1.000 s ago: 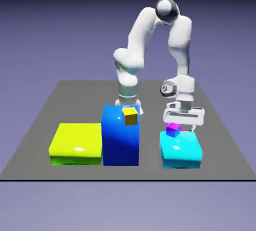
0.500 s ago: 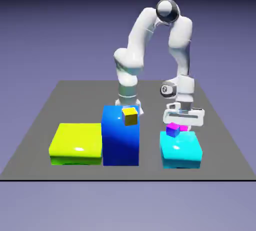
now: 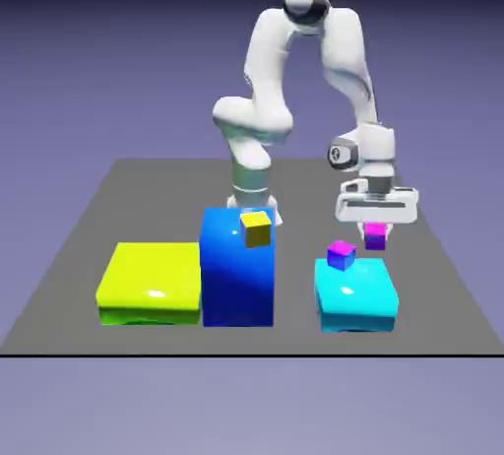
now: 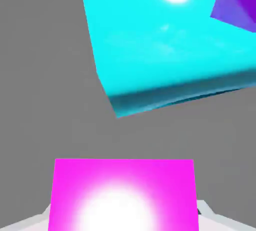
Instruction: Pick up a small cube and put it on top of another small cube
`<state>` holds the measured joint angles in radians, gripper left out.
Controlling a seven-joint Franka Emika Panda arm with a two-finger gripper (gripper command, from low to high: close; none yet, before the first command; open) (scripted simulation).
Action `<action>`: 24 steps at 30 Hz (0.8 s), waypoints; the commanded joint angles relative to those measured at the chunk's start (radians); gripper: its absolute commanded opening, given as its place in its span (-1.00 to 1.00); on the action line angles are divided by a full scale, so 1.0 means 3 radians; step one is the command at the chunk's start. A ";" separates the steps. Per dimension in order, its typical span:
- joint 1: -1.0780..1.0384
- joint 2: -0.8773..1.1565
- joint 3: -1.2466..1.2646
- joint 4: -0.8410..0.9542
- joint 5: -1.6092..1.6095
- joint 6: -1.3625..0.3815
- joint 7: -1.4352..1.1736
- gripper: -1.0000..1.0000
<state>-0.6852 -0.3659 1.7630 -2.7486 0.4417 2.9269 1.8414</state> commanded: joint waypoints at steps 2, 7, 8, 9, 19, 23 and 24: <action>0.0014 0.0027 -0.0242 0.0144 -0.0138 -0.0271 0.0231 -1.00; 0.0049 0.0093 -0.0846 0.0503 -0.0486 -0.0939 0.0811 -1.00; 0.0056 0.0107 -0.0967 0.0575 -0.0556 -0.1073 0.0927 -1.00; 0.0063 0.0120 -0.1088 0.0647 -0.0625 -0.1207 0.1043 -1.00; 0.0134 0.0254 -0.2296 0.1366 -0.1321 -0.2544 0.2203 -1.00; 0.0162 0.0307 -0.2779 0.1654 -0.1600 -0.3078 0.2667 -1.00; 0.0161 0.0316 -0.2900 0.1724 -0.1675 -0.3215 0.2786 -1.00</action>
<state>-0.6370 -0.2710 0.8931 -2.2315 -0.0619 1.9635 2.6774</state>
